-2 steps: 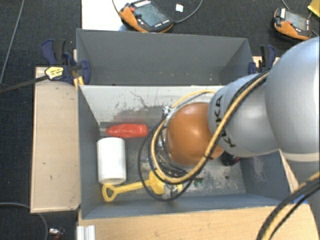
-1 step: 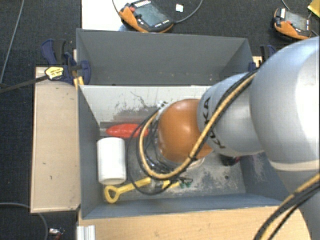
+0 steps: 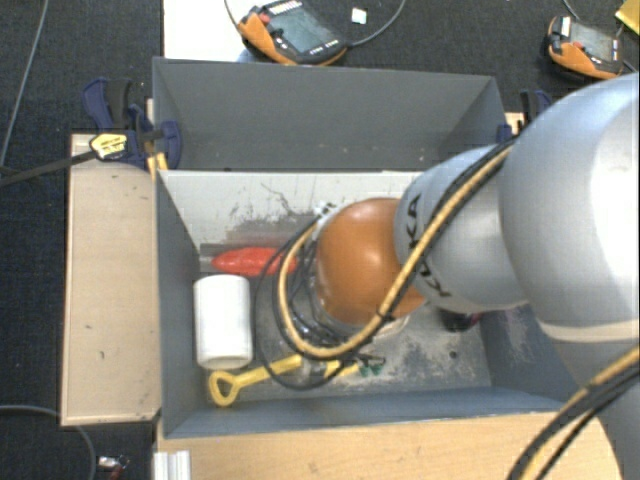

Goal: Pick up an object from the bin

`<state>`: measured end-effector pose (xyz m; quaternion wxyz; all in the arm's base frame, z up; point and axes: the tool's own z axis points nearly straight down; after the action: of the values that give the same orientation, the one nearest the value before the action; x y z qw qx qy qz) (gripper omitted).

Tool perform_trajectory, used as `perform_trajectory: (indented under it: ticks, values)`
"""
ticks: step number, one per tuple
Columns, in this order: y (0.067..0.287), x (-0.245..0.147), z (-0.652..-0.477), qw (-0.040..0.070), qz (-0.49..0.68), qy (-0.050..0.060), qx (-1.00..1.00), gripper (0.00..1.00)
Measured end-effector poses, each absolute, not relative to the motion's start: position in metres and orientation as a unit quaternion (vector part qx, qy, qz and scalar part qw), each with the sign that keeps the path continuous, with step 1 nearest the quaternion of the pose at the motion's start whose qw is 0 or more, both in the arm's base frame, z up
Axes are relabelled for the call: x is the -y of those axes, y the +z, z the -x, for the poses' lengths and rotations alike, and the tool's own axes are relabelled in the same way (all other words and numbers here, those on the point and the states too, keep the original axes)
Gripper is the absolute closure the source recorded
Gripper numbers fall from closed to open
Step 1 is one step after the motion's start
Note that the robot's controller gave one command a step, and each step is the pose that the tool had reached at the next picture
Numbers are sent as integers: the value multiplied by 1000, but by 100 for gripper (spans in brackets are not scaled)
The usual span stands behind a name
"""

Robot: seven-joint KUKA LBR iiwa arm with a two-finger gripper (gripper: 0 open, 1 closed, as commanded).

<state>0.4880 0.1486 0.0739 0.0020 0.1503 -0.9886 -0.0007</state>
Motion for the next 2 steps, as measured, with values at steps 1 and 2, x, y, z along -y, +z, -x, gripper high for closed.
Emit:
perform_trajectory:
  ticks: [1, 2]
  values:
    - [105, -148, -485, 8, -150, 0, 989, 100]
    - [155, -149, -488, 3, -150, 0, 989, 100]
